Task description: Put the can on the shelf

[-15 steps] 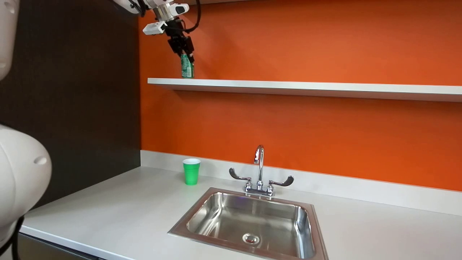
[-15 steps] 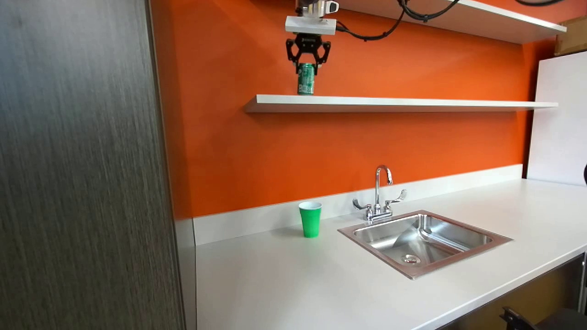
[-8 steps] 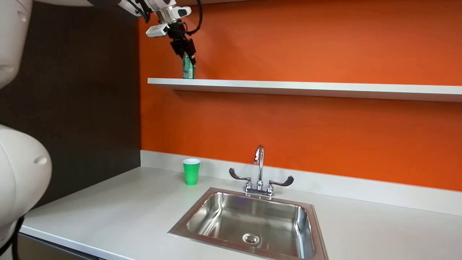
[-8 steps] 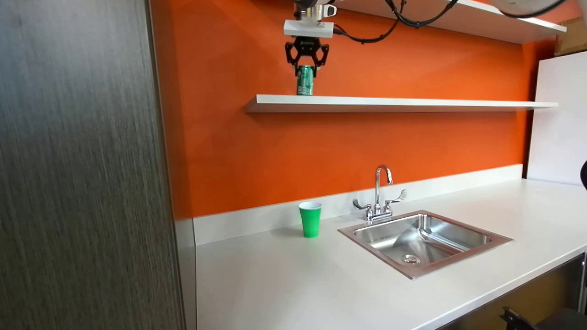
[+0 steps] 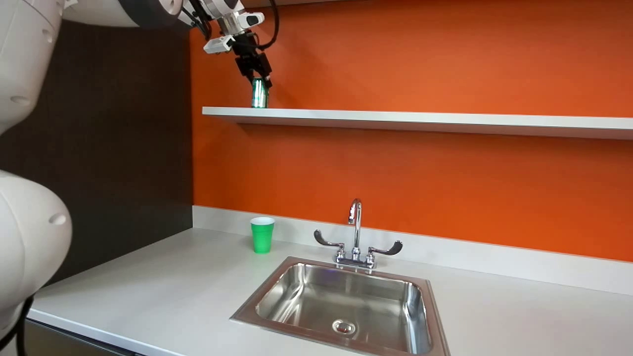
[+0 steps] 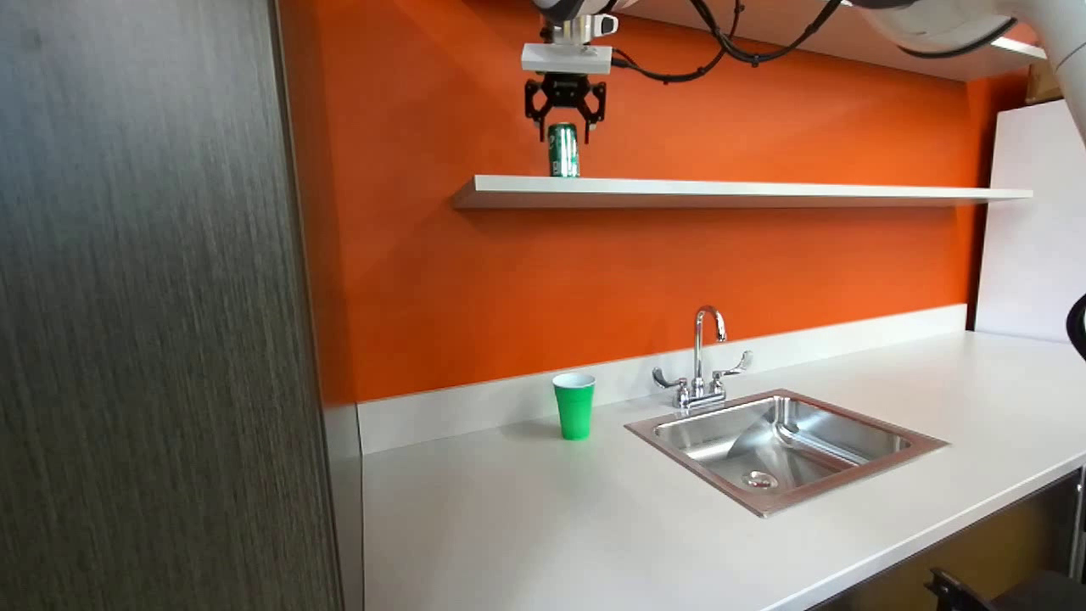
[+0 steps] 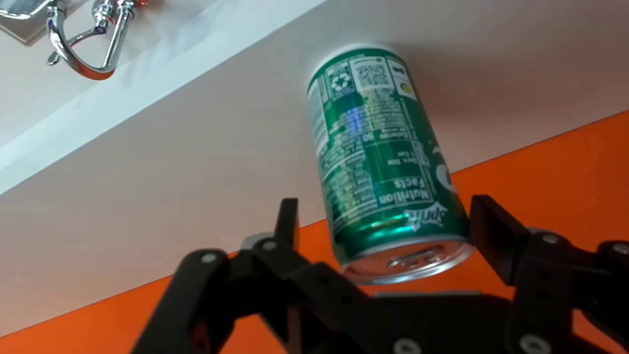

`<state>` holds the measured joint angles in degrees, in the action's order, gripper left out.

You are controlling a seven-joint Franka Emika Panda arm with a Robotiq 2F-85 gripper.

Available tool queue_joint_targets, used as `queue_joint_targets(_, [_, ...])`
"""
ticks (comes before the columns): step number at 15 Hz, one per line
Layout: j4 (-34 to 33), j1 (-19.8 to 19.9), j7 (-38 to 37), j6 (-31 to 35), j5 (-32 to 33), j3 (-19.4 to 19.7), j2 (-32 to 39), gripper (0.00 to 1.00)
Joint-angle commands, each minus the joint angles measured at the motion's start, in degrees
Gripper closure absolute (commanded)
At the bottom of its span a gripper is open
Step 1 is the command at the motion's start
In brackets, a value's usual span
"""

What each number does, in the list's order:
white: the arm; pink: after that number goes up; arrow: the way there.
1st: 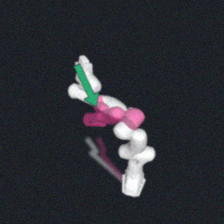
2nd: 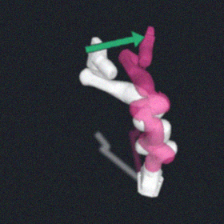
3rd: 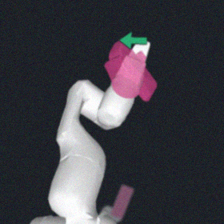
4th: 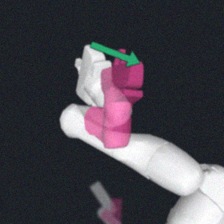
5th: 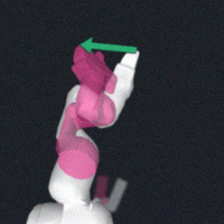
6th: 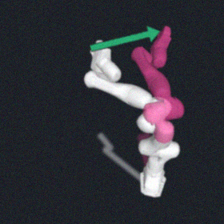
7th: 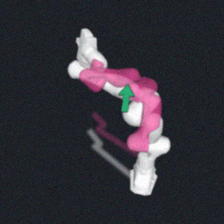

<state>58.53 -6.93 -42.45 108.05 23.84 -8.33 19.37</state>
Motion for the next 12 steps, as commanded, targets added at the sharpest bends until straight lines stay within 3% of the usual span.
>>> queue_joint_targets(1, [-4.54,-0.66,-0.07,-3.10,0.74,0.28,2.10,0.00])
queue_joint_targets(12, [2.41,0.68,1.35,-5.02,-3.08,-0.52,-4.41,0.00])
